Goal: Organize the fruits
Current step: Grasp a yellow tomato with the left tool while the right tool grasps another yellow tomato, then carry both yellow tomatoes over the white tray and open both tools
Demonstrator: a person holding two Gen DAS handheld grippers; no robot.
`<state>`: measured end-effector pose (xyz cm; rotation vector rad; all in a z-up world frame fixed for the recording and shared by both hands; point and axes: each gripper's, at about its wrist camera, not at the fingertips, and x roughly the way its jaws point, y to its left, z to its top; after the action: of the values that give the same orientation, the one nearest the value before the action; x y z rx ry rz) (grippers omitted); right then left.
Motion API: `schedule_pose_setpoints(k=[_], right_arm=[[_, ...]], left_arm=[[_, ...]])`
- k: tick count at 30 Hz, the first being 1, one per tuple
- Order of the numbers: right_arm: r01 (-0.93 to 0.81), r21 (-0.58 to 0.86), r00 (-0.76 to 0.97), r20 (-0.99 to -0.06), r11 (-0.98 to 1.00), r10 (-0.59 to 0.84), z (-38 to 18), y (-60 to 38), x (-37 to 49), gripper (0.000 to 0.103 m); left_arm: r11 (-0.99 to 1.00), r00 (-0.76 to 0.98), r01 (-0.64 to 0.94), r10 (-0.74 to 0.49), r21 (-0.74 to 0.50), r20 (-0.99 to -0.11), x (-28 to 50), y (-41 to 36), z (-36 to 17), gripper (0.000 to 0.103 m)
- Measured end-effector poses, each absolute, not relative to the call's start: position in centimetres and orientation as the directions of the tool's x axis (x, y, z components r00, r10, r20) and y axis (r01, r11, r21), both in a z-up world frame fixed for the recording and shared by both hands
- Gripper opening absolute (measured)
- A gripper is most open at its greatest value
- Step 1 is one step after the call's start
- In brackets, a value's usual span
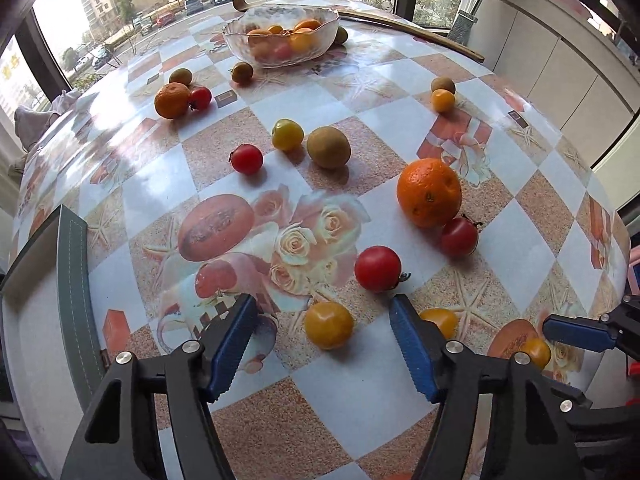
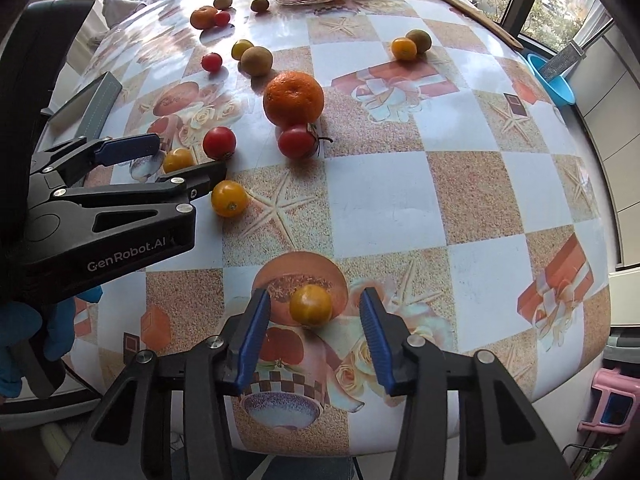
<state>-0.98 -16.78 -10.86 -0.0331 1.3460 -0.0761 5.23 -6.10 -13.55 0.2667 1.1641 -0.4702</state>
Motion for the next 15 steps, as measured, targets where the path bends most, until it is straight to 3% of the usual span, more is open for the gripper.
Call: schedule_pose_setpoints(k=[1, 3, 5, 15], right_arm=[[0.034, -0.071, 0.222, -0.972, 0.997, -0.077, -10.9, -16.7, -0.9, 0.038], [0.029, -0.066, 0.221, -0.973, 0.997, -0.071, -10.9, -16.6, -0.7, 0.022], [0.031, -0.056, 0.22, -0.973, 0.998, -0.061, -10.9, -16.7, -0.7, 0.022], [0.117, 0.065, 0.224, -0.974, 0.991, 0.037, -9.9, -18.1, -1.2, 0.022]], left_arm=[[0.871, 0.311, 0.489, -0.22, -0.043, -0.924, 5.1, -6.2, -13.5, 0.06], [0.866, 0.304, 0.497, -0.23, -0.053, -0.925, 4.8, -6.5, -13.2, 0.04], [0.864, 0.286, 0.498, -0.238, -0.068, -0.928, 4.8, -6.4, -13.0, 0.026], [0.903, 0.226, 0.366, -0.322, -0.226, -0.919, 5.1, -2.6, -11.7, 0.025]])
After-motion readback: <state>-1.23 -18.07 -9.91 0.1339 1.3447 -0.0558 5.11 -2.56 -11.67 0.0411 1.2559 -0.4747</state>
